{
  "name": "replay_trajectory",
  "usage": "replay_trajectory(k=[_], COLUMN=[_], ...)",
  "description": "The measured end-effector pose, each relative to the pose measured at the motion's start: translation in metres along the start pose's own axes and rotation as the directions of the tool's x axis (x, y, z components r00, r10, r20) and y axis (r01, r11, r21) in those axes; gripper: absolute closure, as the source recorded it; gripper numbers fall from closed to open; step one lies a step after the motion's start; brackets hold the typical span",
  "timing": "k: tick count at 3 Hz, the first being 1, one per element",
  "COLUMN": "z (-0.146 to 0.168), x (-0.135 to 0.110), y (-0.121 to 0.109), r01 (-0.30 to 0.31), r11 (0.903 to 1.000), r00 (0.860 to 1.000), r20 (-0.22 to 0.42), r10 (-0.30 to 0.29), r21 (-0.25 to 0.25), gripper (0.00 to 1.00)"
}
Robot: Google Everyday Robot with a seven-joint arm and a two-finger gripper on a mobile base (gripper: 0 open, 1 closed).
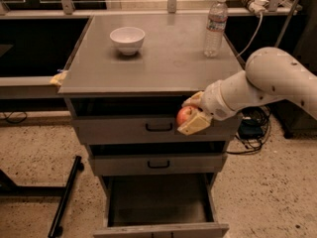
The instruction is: Place apple into bottom drawer
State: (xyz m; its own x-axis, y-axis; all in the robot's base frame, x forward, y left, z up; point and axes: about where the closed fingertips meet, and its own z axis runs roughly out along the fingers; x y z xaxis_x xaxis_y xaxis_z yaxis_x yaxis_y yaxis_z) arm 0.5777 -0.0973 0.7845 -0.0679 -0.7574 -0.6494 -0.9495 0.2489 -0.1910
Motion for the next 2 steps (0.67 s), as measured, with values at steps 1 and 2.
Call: replay_trajectory(k=[1, 2], z=[0.0190, 0.0249], x=[0.0480, 0.0509], y=[0.0013, 0.0045], r01=[-0.069, -0.068], r11=[0.9971, 0.9970], r00=[0.998, 0.998], r20=[-0.006, -0.020], r10=[0.069, 0.068], r21=[-0.032, -0.037], gripper=[1.00, 1.00])
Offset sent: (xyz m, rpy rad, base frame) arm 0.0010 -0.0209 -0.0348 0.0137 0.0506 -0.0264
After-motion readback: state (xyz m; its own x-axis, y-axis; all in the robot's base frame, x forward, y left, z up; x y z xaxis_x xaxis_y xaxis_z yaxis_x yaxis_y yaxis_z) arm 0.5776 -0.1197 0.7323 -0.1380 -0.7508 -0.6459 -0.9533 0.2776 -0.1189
